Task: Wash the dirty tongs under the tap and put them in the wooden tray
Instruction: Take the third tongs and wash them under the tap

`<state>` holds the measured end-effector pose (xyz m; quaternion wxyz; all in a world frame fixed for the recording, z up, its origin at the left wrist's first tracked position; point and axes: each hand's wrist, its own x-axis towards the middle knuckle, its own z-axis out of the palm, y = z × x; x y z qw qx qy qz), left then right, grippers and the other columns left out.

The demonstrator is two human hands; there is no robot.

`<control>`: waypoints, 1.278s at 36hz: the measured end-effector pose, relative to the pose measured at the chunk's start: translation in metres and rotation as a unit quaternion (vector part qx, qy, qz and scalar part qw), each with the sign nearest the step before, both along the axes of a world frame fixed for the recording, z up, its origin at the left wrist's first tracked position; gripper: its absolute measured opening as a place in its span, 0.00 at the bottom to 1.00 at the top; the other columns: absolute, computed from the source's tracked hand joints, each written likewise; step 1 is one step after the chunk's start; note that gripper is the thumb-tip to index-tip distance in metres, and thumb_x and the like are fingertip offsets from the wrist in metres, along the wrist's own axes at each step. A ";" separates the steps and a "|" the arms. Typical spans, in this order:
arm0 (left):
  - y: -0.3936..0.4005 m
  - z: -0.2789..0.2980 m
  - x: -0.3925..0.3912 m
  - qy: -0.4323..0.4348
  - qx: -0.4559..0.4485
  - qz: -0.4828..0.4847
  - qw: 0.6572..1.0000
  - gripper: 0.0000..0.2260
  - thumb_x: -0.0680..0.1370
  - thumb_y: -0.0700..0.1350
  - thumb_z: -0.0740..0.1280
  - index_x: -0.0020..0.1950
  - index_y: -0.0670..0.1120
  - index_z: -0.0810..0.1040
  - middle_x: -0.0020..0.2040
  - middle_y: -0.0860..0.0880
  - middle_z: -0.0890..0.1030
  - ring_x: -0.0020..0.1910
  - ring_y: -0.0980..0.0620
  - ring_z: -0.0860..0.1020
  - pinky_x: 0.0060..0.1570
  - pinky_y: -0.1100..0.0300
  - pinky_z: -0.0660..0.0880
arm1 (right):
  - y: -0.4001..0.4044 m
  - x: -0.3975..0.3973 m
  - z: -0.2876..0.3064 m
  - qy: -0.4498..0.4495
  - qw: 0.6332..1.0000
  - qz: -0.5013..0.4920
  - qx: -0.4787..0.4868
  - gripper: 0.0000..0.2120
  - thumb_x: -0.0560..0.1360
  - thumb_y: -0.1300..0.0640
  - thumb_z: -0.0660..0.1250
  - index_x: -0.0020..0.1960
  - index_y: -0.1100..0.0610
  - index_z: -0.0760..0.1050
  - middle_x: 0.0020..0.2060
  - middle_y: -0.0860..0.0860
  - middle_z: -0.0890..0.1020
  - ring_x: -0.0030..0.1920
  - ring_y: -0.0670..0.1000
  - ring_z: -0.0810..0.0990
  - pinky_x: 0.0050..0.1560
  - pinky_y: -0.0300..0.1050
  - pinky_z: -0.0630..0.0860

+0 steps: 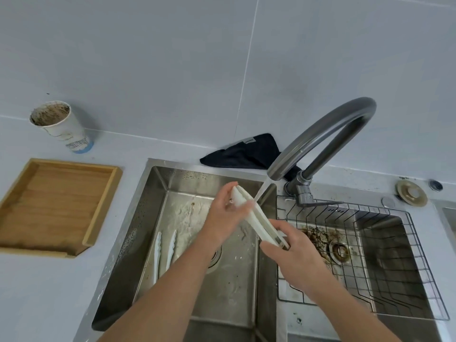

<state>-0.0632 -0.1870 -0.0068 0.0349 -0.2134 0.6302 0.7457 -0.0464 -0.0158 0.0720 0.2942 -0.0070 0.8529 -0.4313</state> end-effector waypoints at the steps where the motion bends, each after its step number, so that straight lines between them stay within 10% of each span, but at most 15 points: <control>1: 0.003 0.001 0.001 0.003 0.019 -0.020 1.000 0.29 0.74 0.44 0.76 0.72 0.56 0.69 0.64 0.59 0.75 0.58 0.57 0.81 0.50 0.62 0.81 | -0.001 -0.001 0.000 0.007 1.000 0.003 0.003 0.16 0.79 0.56 0.68 0.64 0.43 0.74 0.41 0.49 0.80 0.23 0.39 0.72 0.25 0.34 0.69; 4: 0.006 0.002 0.000 -0.005 0.022 -0.008 1.000 0.32 0.71 0.45 0.79 0.71 0.57 0.69 0.63 0.61 0.75 0.61 0.58 0.79 0.51 0.63 0.80 | -0.003 0.000 -0.001 0.016 1.000 0.012 0.011 0.16 0.80 0.56 0.67 0.65 0.43 0.73 0.42 0.49 0.81 0.23 0.39 0.73 0.25 0.34 0.70; 10: -0.002 -0.002 -0.014 -0.035 0.007 0.100 0.994 0.03 0.77 0.46 0.73 0.49 0.50 0.85 0.45 0.50 0.86 0.45 0.53 0.83 0.57 0.50 0.81 | -0.002 0.008 -0.001 0.015 0.999 0.035 0.026 0.22 0.80 0.55 0.67 0.72 0.41 0.70 0.45 0.45 0.81 0.25 0.40 0.75 0.26 0.34 0.72; 15: 0.000 -0.002 -0.018 -0.060 -0.005 0.117 0.991 0.07 0.79 0.46 0.69 0.45 0.49 0.87 0.40 0.51 0.85 0.44 0.52 0.82 0.58 0.44 0.80 | 0.000 0.012 -0.002 0.020 0.998 0.037 0.044 0.23 0.80 0.53 0.67 0.74 0.41 0.68 0.45 0.43 0.80 0.29 0.43 0.76 0.28 0.35 0.75; 18: 0.004 0.002 -0.016 -0.063 0.026 0.097 0.993 0.04 0.78 0.47 0.71 0.50 0.54 0.85 0.49 0.51 0.85 0.51 0.51 0.83 0.61 0.46 0.79 | 0.000 0.010 -0.003 0.025 0.998 0.021 0.046 0.22 0.80 0.53 0.67 0.72 0.42 0.70 0.43 0.45 0.80 0.28 0.43 0.75 0.27 0.34 0.74; 23: 0.015 0.010 -0.008 -0.058 -0.013 -0.017 0.998 0.30 0.72 0.47 0.78 0.70 0.59 0.71 0.62 0.58 0.75 0.57 0.59 0.78 0.48 0.66 0.76 | 0.007 0.003 -0.004 0.029 0.998 0.005 0.047 0.17 0.79 0.54 0.68 0.67 0.44 0.73 0.39 0.48 0.80 0.26 0.41 0.73 0.25 0.33 0.69; 30: 0.011 0.001 -0.021 -0.094 -0.043 0.085 0.991 0.06 0.76 0.48 0.72 0.51 0.50 0.85 0.47 0.49 0.86 0.49 0.49 0.85 0.53 0.50 0.83 | 0.009 0.011 -0.008 0.017 0.997 0.029 0.066 0.23 0.80 0.50 0.67 0.74 0.43 0.68 0.44 0.43 0.80 0.30 0.44 0.77 0.27 0.34 0.73; 35: 0.007 -0.002 -0.023 -0.113 -0.043 0.106 0.987 0.10 0.79 0.52 0.69 0.44 0.49 0.87 0.43 0.49 0.87 0.48 0.46 0.85 0.56 0.44 0.81 | 0.011 0.012 -0.010 0.021 0.997 0.035 0.059 0.23 0.80 0.50 0.66 0.74 0.42 0.69 0.44 0.45 0.81 0.25 0.42 0.74 0.27 0.35 0.73; 46: 0.012 0.011 -0.017 -0.091 0.178 0.113 0.973 0.13 0.82 0.40 0.66 0.65 0.48 0.78 0.60 0.45 0.82 0.58 0.45 0.81 0.64 0.46 0.77 | 0.002 -0.001 -0.011 -0.013 1.000 -0.027 -0.005 0.07 0.83 0.52 0.62 0.52 0.47 0.79 0.42 0.59 0.83 0.23 0.41 0.69 0.25 0.36 0.67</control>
